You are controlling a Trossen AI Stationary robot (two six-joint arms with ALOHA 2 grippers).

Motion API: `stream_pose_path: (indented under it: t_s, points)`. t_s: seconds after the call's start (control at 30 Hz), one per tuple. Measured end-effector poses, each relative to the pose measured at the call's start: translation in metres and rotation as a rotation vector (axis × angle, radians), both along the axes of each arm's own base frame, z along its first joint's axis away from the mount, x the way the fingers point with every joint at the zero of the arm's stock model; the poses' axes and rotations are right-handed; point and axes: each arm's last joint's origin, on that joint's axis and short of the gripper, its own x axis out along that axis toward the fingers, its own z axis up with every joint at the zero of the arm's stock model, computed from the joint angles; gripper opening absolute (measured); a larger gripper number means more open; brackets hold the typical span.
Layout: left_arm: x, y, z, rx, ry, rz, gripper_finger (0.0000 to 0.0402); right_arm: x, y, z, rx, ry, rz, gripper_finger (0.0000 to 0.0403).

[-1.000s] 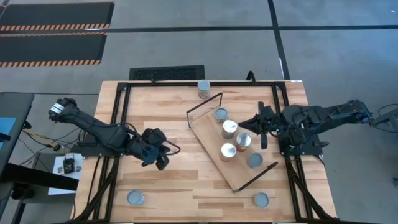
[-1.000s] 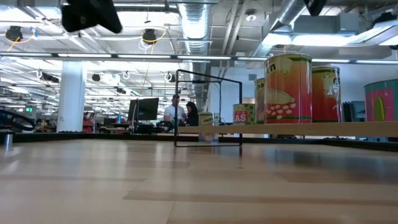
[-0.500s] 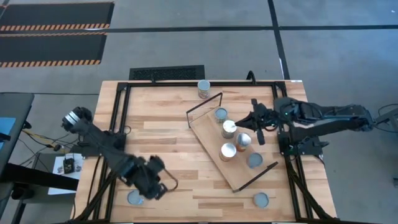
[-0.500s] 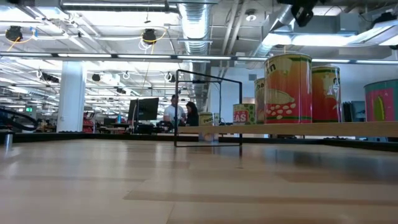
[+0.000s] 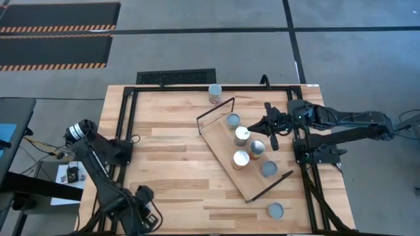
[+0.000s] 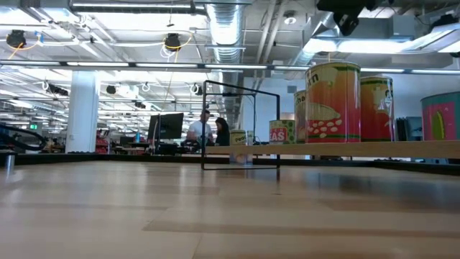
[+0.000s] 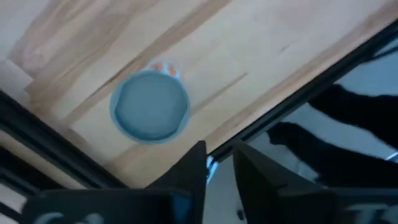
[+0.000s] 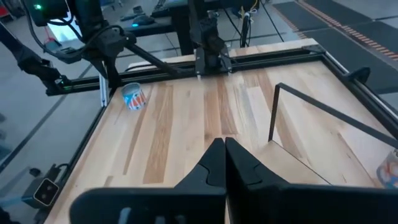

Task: Pick and place cans onto a shelf
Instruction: Put the canned carrots on the shelf

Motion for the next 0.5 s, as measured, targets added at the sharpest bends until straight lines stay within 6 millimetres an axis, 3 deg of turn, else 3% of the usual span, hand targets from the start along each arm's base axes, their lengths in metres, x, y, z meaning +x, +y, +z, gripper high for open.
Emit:
stream_pose_path:
  t_s: [0.27,0.5]
  points:
    - [0.005,-0.015,-0.030,0.078,0.047,-0.201,0.0131,0.001,0.000,-0.001,-0.001,0.004,-0.009,0.0008]
    - [0.005,-0.022,-0.056,0.165,0.125,-0.234,0.0146,0.001,0.000,0.000,0.022,-0.002,-0.019,0.0008]
